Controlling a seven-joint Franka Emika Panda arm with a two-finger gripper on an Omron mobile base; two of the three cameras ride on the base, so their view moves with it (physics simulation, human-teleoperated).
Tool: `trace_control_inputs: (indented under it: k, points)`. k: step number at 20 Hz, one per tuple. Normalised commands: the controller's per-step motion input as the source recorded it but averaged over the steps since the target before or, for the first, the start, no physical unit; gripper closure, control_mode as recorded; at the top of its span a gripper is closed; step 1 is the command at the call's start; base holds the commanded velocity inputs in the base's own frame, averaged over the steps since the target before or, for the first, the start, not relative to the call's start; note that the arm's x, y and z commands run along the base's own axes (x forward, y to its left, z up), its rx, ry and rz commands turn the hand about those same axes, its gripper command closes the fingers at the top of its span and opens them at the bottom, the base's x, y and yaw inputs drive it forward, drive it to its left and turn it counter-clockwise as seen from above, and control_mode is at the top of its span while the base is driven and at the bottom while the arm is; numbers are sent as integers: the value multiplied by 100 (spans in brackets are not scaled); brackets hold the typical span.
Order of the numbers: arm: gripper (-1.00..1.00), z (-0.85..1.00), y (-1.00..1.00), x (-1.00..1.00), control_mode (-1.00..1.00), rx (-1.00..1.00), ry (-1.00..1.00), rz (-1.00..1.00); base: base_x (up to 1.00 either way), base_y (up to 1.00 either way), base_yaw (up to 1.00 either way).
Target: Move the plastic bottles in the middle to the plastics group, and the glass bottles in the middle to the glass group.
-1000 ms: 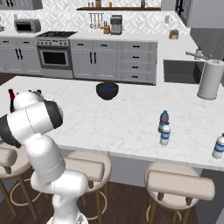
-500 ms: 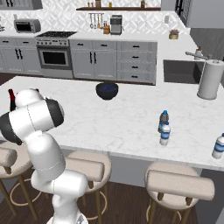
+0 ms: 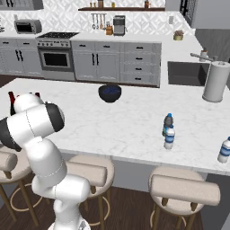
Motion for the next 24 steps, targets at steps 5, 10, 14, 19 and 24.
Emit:
trace_control_inputs:
  k: [5,10,14,19,24]
  points:
    - [-100,-7,-2,0,-100,2,0,0,0,0,0]
    - [-100,10,0,-2,-100,0,0,0,0,0,0]
    - [-100,16,0,-11,-100,0,-1,-1,0,0,0]
    - [-100,25,0,-9,-100,0,-7,-2,0,0,0]
    - [-100,49,-1,-27,-100,1,-1,-13,0,0,0]
